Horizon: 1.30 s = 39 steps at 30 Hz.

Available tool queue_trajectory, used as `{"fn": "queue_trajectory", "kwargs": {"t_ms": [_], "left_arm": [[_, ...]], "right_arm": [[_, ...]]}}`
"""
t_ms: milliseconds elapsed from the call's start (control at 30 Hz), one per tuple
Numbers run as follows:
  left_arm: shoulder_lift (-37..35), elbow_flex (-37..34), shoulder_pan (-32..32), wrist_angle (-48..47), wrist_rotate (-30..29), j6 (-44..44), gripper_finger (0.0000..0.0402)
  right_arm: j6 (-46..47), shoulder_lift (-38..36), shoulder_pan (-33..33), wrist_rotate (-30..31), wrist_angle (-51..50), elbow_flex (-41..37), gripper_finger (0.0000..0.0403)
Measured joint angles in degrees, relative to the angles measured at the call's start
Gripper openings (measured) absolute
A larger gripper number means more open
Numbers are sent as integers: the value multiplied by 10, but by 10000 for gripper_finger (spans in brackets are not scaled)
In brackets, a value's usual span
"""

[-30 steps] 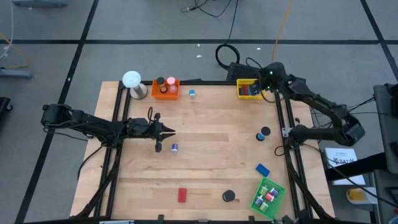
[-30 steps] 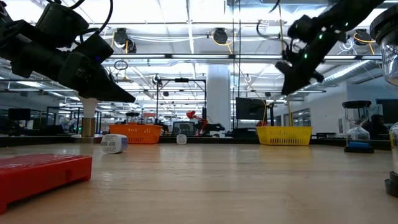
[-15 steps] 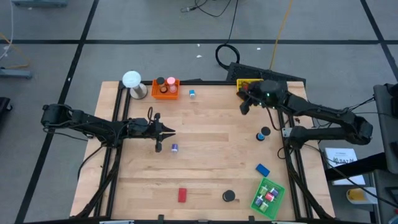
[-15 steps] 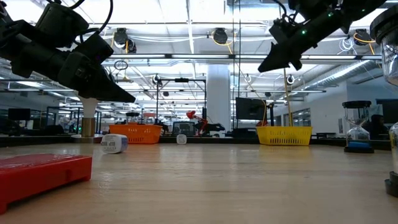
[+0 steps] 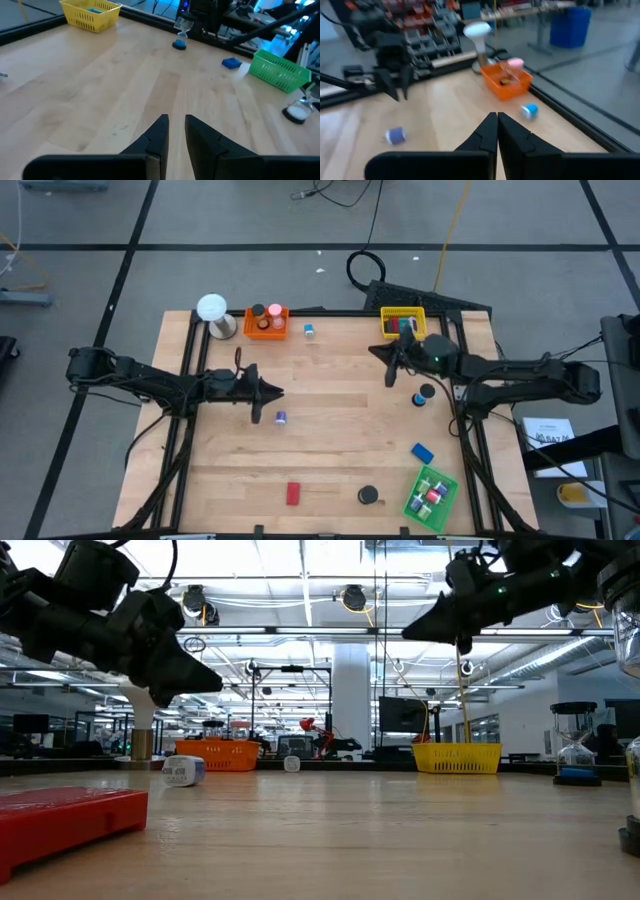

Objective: Pick & Place Office items
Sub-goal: Put the purple charger adapter into the green basket

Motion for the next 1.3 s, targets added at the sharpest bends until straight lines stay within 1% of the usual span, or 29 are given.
{"fn": "queue_trajectory", "kwargs": {"t_ms": [133,267,400,433,500,567,633,733,833,933,1067,1133,1233,1300], "left_arm": [[1,7,-4,-5,0,29,65],[5,16,-37,2,-6,79,65],[23,38,-76,13,-22,99,65],[34,46,-85,16,-29,99,65],[59,62,-100,13,-36,99,65],[92,84,-113,12,-37,103,65],[127,108,-124,13,-43,113,65],[179,145,-139,12,-63,125,65],[219,181,-145,-3,-66,126,65],[243,213,-147,-37,-66,120,65],[249,244,-146,-93,-70,107,65],[249,252,-146,-115,-80,107,65],[249,255,-147,-128,-83,99,65],[249,255,-147,-138,-83,93,65]], "right_arm": [[2,0,17,0,116,-55,2],[2,1,29,0,219,-109,2],[2,0,39,-2,321,-141,2],[2,0,40,-7,336,-144,1],[2,0,39,-37,355,-145,1],[3,0,40,-61,366,-144,1],[4,0,45,-72,368,-144,1],[2,0,55,-72,367,-144,1],[-4,0,66,-72,367,-144,0],[-16,0,76,-72,367,-144,0],[-17,0,84,-70,367,-144,0],[-20,0,87,-55,366,-144,0],[-35,0,95,-11,354,-143,0],[-45,0,101,17,313,-131,0]]}}
